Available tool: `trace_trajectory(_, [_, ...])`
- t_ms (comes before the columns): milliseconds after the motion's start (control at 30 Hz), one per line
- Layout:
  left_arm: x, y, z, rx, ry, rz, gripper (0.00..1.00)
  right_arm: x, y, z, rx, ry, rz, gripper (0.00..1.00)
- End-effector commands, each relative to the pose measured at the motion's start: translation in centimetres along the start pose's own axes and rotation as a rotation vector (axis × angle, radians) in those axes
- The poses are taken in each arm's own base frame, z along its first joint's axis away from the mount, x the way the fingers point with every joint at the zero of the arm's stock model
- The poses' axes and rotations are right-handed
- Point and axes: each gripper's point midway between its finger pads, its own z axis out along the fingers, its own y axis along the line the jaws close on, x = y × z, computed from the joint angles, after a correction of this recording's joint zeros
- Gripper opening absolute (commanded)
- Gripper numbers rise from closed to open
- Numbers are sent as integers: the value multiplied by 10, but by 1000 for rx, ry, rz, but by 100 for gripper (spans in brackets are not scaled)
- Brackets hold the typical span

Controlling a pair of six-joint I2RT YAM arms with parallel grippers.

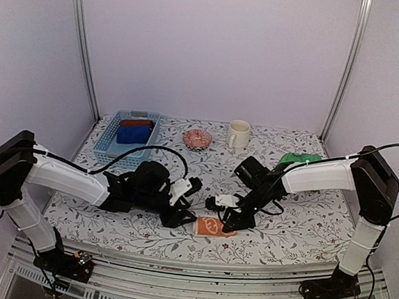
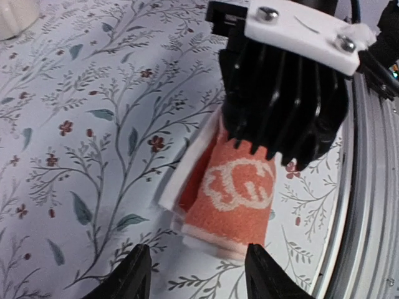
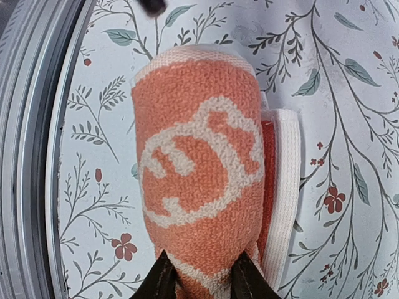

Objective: Roll the towels
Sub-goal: Roll the towel at the center of the board.

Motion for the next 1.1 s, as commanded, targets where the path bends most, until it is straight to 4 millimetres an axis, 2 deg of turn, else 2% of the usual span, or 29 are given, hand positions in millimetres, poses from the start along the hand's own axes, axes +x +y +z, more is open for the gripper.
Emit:
trace_trajectory(0, [6, -46, 15, 300, 56, -92, 53, 35, 9, 9, 4, 130, 5, 30])
trace_trajectory(100, [3, -50, 27, 339, 62, -94, 53, 30, 9, 5, 14, 113, -11, 30])
trace_trajectory(267, [-8, -41, 42, 315, 53, -75, 53, 30, 18, 7, 5, 116, -43, 30])
trace_trajectory(600, [-8, -23, 43, 345, 122, -44, 52, 30, 19, 8, 28, 119, -63, 30])
trace_trajectory(833, [-24, -7, 51, 294, 144, -14, 52, 30, 16, 6, 44, 122, -66, 30])
trace_trajectory(933, [-19, -18, 60, 372, 174, -23, 53, 27, 16, 6, 47, 111, -68, 30])
trace_trajectory(967, [-7, -22, 69, 403, 211, -39, 53, 27, 16, 5, 49, 108, -69, 30])
trace_trajectory(1067, [1, -33, 78, 459, 234, -49, 53, 26, 15, 4, 62, 105, -72, 30])
